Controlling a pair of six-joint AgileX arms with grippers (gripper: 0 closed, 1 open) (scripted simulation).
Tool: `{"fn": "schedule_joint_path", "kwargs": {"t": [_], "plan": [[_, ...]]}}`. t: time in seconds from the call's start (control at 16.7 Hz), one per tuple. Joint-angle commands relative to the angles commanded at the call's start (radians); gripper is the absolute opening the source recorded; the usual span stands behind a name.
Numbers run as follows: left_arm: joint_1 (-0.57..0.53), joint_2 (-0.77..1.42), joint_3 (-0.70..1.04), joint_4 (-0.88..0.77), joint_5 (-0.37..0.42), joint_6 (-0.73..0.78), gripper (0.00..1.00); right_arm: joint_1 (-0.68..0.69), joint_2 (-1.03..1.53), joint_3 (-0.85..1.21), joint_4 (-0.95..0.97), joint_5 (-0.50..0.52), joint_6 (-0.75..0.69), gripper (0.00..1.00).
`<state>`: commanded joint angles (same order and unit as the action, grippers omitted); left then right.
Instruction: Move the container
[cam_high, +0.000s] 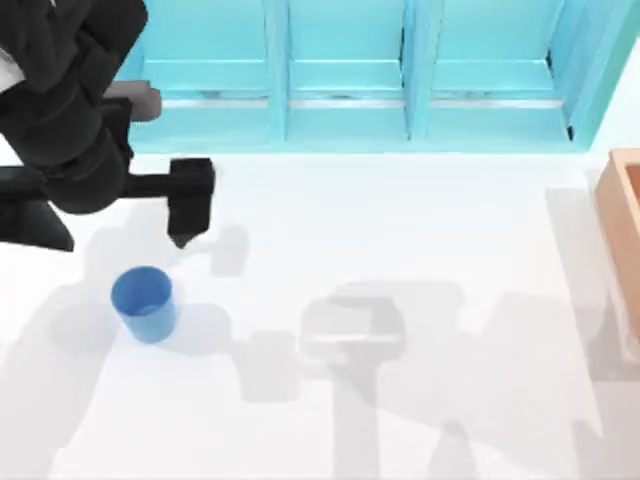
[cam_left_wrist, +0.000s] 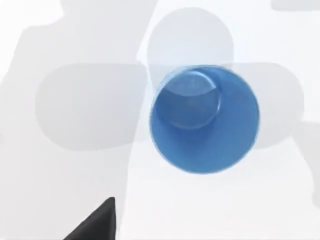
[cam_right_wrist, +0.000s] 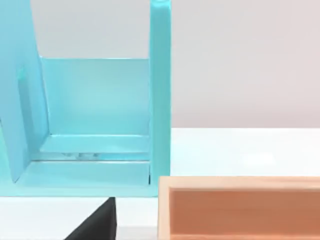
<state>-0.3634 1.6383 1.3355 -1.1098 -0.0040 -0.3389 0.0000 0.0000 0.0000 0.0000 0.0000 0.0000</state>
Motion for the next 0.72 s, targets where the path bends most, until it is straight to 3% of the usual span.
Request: {"fn": "schedule_joint_path", "kwargs": {"t": [0.3, 0.72], "plan": [[-0.046, 0.199, 0.183, -0.135, 0.004, -0.046, 1.0, 0.0, 0.0, 0.0, 0.0, 0.0, 0.0, 1.0], [-0.044, 0.211, 0.175, -0.123, 0.004, -0.046, 1.0, 0.0, 0.0, 0.0, 0.0, 0.0, 0.0, 1.0]]}}
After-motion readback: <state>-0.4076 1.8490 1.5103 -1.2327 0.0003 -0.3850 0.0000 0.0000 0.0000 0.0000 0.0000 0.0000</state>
